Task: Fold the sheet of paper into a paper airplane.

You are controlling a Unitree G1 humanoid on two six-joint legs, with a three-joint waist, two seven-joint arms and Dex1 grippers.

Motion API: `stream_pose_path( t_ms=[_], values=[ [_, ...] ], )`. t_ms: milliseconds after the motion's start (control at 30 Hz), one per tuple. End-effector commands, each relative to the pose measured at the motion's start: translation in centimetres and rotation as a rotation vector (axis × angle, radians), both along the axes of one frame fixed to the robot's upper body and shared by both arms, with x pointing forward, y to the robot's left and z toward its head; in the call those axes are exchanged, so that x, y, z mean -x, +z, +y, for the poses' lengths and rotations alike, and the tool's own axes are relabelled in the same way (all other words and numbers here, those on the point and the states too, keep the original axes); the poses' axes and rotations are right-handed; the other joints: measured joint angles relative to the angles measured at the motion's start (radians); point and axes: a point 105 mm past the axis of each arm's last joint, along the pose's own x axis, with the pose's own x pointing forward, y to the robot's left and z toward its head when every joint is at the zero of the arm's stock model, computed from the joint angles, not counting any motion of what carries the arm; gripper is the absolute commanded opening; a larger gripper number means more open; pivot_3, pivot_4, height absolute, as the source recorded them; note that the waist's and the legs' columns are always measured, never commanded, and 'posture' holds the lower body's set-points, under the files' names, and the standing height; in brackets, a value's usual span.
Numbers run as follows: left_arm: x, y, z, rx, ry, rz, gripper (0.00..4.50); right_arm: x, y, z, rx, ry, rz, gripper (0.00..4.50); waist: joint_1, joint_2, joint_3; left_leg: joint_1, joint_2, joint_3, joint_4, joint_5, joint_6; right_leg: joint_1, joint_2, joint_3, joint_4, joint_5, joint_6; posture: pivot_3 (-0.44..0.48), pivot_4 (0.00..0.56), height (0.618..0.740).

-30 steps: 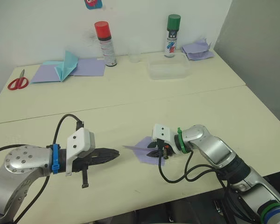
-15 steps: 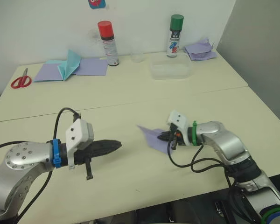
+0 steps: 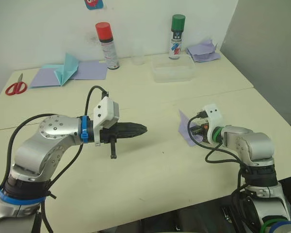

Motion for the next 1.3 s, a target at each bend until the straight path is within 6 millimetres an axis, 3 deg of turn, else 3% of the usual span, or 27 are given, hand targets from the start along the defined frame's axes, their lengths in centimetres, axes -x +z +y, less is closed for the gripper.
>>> stream_pose_path(
  t_ms=[33, 167, 267, 567, 633, 833, 933, 1033, 1100, 1267, 1300],
  values=[
    [-0.3, 0.6, 0.1, -0.011, -0.007, -0.054, 0.0, -0.8, 0.9, -0.3, -0.001, -0.049, -0.035, 0.02, 0.0, 0.0, 0.0, 0.0, 0.0, 0.0, 0.0, 0.0, 0.0, 0.0, 0.0, 0.0, 0.0, 0.0, 0.0, 0.0, 0.15, 0.74],
    [-1.0, 0.9, 0.3, 0.003, 0.031, -0.09, 0.0, -0.9, 0.5, -0.4, 0.011, -0.066, -0.038, 0.02, 0.002, 0.0, 0.0, 0.0, 0.0, 0.0, 0.0, 0.0, 0.0, 0.0, 0.0, 0.0, 0.0, 0.0, 0.0, 0.0, 0.15, 0.74],
    [-0.8, 0.7, 0.4, -0.001, 0.035, -0.088, 0.0, -1.1, 0.8, -0.6, -0.003, -0.078, -0.047, 0.55, 0.001, 0.0, 0.0, 0.0, 0.0, 0.0, 0.0, 0.0, 0.0, 0.0, 0.0, 0.0, 0.001, 0.0, 0.0, 0.0, 0.15, 0.74],
    [-0.5, 0.3, 1.2, -0.009, 0.063, -0.07, 0.0, -0.8, 2.8, 0.0, -0.021, -0.03, -0.112, 3.72, 0.001, 0.0, 0.0, 0.0, 0.0, 0.0, 0.0, 0.0, 0.0, 0.0, 0.0, 0.0, 0.001, 0.0, 0.0, 0.0, 0.15, 0.74],
    [-0.5, 0.1, 1.8, -0.019, 0.084, -0.062, 0.0, -0.7, 4.1, -0.2, -0.02, -0.016, -0.151, 4.45, 0.001, 0.0, 0.0, 0.0, 0.0, 0.0, 0.0, 0.0, 0.0, 0.0, 0.0, -0.001, 0.001, 0.0, 0.0, 0.0, 0.15, 0.74],
    [-0.4, -0.8, 4.4, -0.053, 0.154, -0.044, 0.0, -0.4, 8.3, 0.4, -0.051, 0.094, -0.317, 4.48, 0.0, 0.0, 0.0, 0.0, 0.0, 0.0, 0.0, 0.0, 0.0, 0.0, 0.0, 0.0, 0.0, 0.0, 0.0, 0.0, 0.15, 0.74],
    [-0.7, -0.9, 6.3, -0.069, 0.209, -0.051, 0.0, 0.7, 10.7, 0.8, -0.077, 0.297, -0.438, 4.48, 0.001, 0.0, 0.0, 0.0, 0.0, 0.0, 0.0, 0.0, 0.001, 0.0, 0.0, -0.001, 0.0, 0.0, 0.0, 0.0, 0.15, 0.74],
    [-0.7, -0.2, 9.0, -0.079, 0.275, -0.052, 0.71, 5.0, 12.2, 0.1, -0.061, 0.701, -0.5, 4.5, 0.005, 0.0, 0.001, -0.001, 0.0, 0.001, 0.0, -0.001, 0.002, 0.0, 0.0, -0.003, -0.001, 0.0, 0.001, 0.0, 0.15, 0.74],
    [-0.3, 0.3, 10.2, -0.085, 0.307, -0.048, 1.32, 6.9, 12.3, -1.2, -0.013, 0.862, -0.483, 4.5, 0.006, 0.0, 0.002, -0.001, 0.0, 0.001, 0.0, -0.002, 0.004, 0.003, 0.001, -0.005, -0.004, -0.001, 0.001, 0.0, 0.15, 0.74],
    [-0.1, 1.3, 12.9, -0.111, 0.46, -0.092, 2.9, 8.4, 12.3, -3.6, 0.058, 0.96, -0.424, 4.5, 0.002, 0.0, 0.002, 0.0, 0.001, 0.002, 0.001, -0.003, 0.006, 0.004, -0.001, -0.003, -0.005, 0.0, 0.003, 0.0, 0.15, 0.74],
    [0.1, 1.4, 13.2, -0.118, 0.475, -0.094, 2.9, 8.7, 12.1, -3.8, 0.081, 0.979, -0.42, 4.5, 0.001, 0.0, 0.002, 0.0, 0.001, 0.002, 0.001, -0.004, 0.006, 0.004, -0.001, -0.003, -0.005, 0.0, 0.003, 0.0, 0.15, 0.74]
  ],
)
